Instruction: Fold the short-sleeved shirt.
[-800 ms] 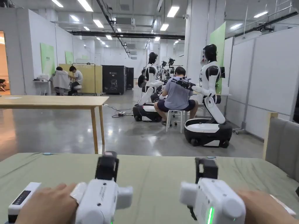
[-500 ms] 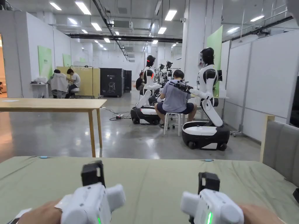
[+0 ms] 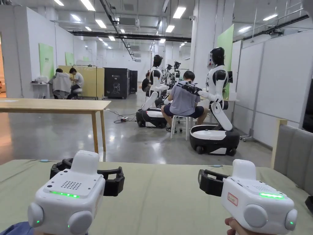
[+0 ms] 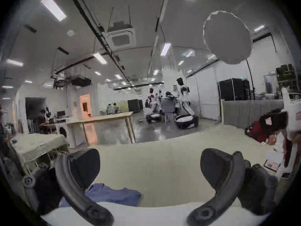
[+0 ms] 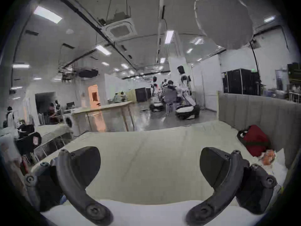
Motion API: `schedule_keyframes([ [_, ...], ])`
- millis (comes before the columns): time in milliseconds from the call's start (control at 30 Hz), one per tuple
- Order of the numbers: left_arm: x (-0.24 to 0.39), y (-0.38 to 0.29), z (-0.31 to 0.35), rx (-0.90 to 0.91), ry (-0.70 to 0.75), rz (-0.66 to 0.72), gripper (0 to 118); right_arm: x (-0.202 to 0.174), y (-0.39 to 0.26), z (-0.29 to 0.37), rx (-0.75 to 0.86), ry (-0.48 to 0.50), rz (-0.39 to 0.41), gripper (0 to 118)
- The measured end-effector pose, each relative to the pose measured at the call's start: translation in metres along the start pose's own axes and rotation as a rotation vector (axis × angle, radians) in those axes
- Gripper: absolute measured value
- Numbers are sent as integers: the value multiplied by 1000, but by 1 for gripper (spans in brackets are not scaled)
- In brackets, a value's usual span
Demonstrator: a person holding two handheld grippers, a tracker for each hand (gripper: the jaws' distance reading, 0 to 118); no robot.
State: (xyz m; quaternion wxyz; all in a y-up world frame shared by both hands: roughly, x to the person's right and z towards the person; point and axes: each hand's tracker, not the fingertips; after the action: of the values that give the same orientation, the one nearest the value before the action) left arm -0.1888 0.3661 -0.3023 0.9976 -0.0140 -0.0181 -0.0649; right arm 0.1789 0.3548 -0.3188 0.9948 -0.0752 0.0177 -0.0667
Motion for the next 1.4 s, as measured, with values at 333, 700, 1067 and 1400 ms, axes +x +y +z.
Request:
schedule_keyframes([
  [333,-4,-4,-4,-28,0,77,118,-20,-1,7,34,-68,164,109],
  [700,-8,17,2,-47,-7,49,0,-30,-9,10,27,-75,210,9],
  [1067,-104,-62,58,-123,215,113,0,-140,-54,-12,-29,181,211,9],
  [1400,-200,-164,7,-722,145,137,2,-261,-153,-22,-134,367,300,9],
])
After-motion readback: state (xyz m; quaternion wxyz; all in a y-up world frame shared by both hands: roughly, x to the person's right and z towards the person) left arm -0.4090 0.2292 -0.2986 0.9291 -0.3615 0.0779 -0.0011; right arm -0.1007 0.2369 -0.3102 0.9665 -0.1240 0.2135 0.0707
